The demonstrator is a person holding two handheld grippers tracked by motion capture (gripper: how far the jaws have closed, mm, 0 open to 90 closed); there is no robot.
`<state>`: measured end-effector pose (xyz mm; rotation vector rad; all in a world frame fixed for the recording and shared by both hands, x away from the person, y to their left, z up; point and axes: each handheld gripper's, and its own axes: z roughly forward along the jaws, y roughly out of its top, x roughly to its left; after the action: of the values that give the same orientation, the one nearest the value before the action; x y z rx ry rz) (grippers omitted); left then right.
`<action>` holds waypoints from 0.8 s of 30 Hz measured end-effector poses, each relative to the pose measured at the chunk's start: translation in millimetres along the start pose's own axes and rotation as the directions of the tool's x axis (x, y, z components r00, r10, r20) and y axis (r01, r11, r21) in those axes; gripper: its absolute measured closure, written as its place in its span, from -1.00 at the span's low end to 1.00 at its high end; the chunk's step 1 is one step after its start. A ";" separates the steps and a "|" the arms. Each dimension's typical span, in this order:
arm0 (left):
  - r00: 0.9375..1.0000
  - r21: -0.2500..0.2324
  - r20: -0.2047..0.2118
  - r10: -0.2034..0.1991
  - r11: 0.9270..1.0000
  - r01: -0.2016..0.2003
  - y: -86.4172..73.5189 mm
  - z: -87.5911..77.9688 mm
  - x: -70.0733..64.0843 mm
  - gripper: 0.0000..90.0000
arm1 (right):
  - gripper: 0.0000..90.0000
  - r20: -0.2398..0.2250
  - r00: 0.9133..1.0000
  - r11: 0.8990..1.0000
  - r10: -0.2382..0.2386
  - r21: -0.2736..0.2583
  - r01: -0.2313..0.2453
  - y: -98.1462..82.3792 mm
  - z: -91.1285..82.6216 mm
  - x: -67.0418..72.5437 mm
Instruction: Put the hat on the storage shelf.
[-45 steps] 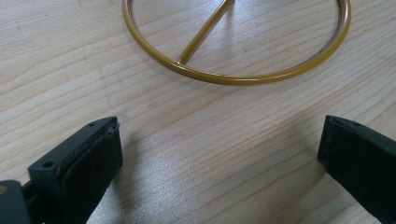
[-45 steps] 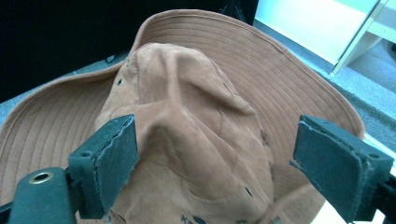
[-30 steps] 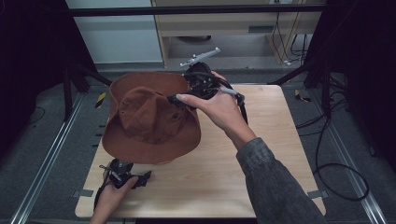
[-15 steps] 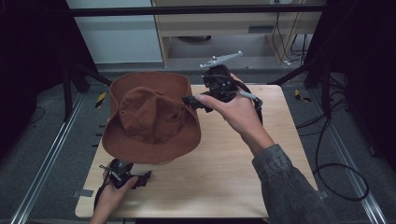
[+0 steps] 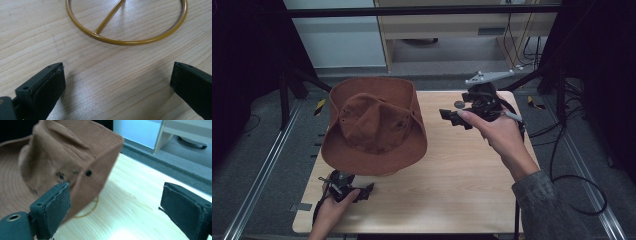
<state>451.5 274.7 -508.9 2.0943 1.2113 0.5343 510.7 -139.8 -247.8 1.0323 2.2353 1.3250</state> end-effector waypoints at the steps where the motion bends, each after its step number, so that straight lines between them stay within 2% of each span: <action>1: 1.000 0.000 0.000 0.000 1.000 0.000 0.0 0.0 0.0 -1.00 | -0.77 0.007 1.000 1.000 0.001 0.002 -0.001 -4.2 -1.7 -2.3; 3: 1.000 0.006 0.003 0.009 1.000 -0.009 -0.2 -0.6 0.4 -1.00 | -0.76 0.022 1.000 1.000 -0.002 0.011 0.002 -13.0 -4.4 -6.2; 6: 1.000 0.005 0.006 0.000 1.000 0.000 -0.4 -0.5 -0.2 -1.00 | -0.75 0.036 0.999 1.000 0.001 0.016 -0.001 -22.4 -6.8 -9.7; 7: 1.000 0.006 0.006 0.001 1.000 -0.001 -0.4 -0.6 -0.2 -1.00 | -0.74 0.047 0.999 1.000 0.002 0.022 -0.003 -31.9 -8.5 -13.0; 9: 1.000 0.005 0.006 0.000 1.000 0.000 -0.4 -0.6 -0.2 -1.00 | -0.73 0.053 0.999 1.000 0.000 0.028 -0.002 -36.8 -8.8 -14.5; 12: 1.000 0.005 0.006 0.000 1.000 0.000 -0.5 -0.7 -0.3 -1.00 | -0.71 0.075 0.997 0.998 -0.005 0.056 0.001 -57.5 -6.5 -18.9; 13: 1.000 0.005 0.006 0.000 1.000 0.000 -0.5 -0.7 -0.3 -1.00 | -0.71 0.075 0.997 0.998 -0.005 0.056 0.001 -57.5 -6.5 -18.9; 14: 1.000 0.006 0.006 0.000 1.000 0.000 -0.5 -0.7 -0.2 -1.00 | -0.70 0.080 0.997 0.998 -0.007 0.069 0.002 -68.0 -3.4 -20.7; 15: 1.000 0.006 0.006 0.000 1.000 0.000 -0.5 -0.7 -0.2 -1.00 | -0.70 0.080 0.997 0.998 -0.007 0.069 0.002 -68.0 -3.4 -20.7; 16: 1.000 0.005 0.006 0.000 1.000 0.000 -0.5 -0.7 -0.3 -1.00 | -0.69 0.082 0.997 0.997 -0.002 0.079 -0.004 -78.9 0.6 -22.8; 19: 1.000 0.005 0.006 0.000 1.000 0.000 -0.5 -0.7 -0.3 -1.00 | -0.68 0.086 0.996 0.995 0.002 0.099 -0.011 -95.8 8.2 -26.6; 20: 1.000 0.005 0.006 0.000 1.000 0.000 -0.5 -0.7 -0.3 -1.00 | -0.68 0.086 0.996 0.995 0.002 0.099 -0.011 -95.8 8.2 -26.6; 24: 1.000 0.005 0.006 0.000 1.000 0.000 -0.5 -0.7 -0.3 -1.00 | -0.67 0.082 0.996 0.992 0.036 0.122 -0.046 -121.6 19.9 -34.3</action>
<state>450.6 274.9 -508.7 2.0988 1.2105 0.5245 495.9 -189.2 -364.8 1.1585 2.2718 1.1527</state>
